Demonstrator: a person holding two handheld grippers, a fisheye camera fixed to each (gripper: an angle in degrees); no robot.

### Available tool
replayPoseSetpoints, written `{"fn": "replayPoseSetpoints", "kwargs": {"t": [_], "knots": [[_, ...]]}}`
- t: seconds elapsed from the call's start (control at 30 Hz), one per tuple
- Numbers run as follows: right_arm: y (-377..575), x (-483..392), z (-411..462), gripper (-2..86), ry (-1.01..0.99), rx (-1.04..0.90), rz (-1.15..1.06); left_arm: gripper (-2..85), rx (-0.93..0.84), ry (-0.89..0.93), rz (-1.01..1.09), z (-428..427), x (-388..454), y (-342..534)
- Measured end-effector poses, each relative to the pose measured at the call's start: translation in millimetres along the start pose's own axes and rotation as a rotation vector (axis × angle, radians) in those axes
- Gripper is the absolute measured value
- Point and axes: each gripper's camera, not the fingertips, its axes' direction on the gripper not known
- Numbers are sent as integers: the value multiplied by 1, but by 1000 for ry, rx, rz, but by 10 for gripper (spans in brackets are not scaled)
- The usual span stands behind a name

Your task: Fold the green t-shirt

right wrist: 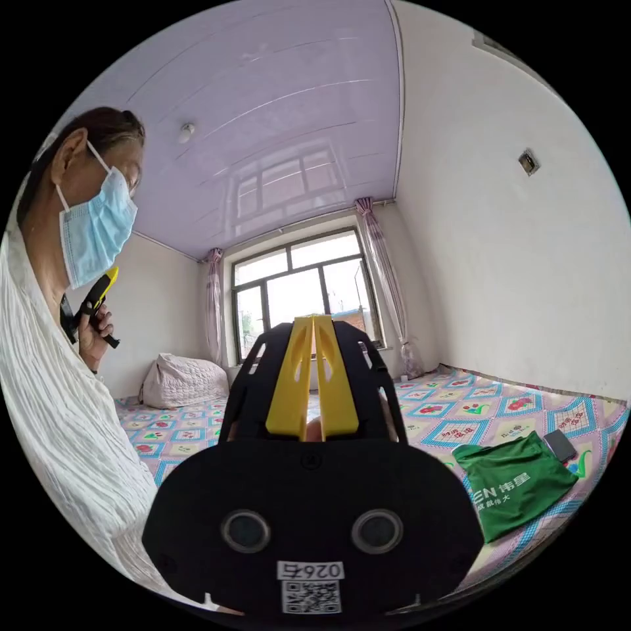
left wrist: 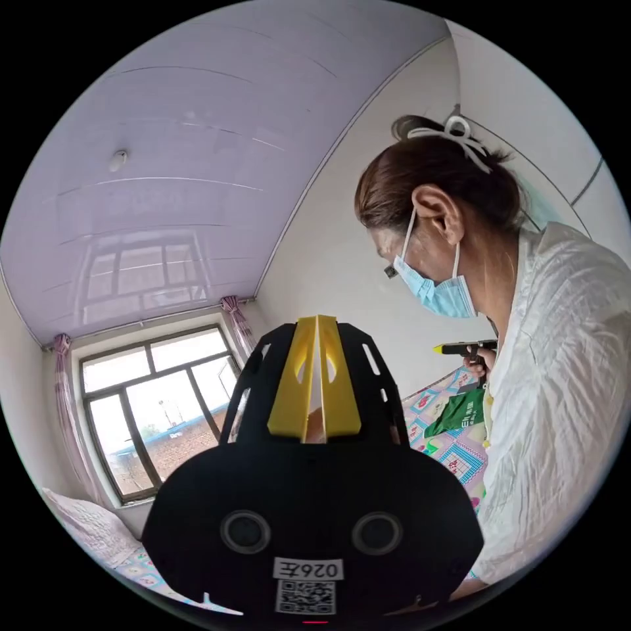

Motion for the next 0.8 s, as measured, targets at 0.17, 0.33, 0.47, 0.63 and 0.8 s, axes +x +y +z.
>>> {"fn": "replayPoseSetpoints", "kwargs": {"t": [0.17,0.33,0.47,0.63,0.8], "knots": [[-2,19,-23,-10,4,128,1,-7,-76,-126,78,-15,40,-17],[-6,38,-13,-10,-101,17,66,-8,-117,-181,64,-19,57,-12],[-13,39,5,-10,-29,-70,-9,-9,-195,-259,53,-20,65,-9],[-17,34,28,-12,90,-84,-122,-9,-168,-300,2,-27,65,-1],[-19,60,58,-10,44,-62,-55,-9,3,-172,-134,-54,45,12]]}}
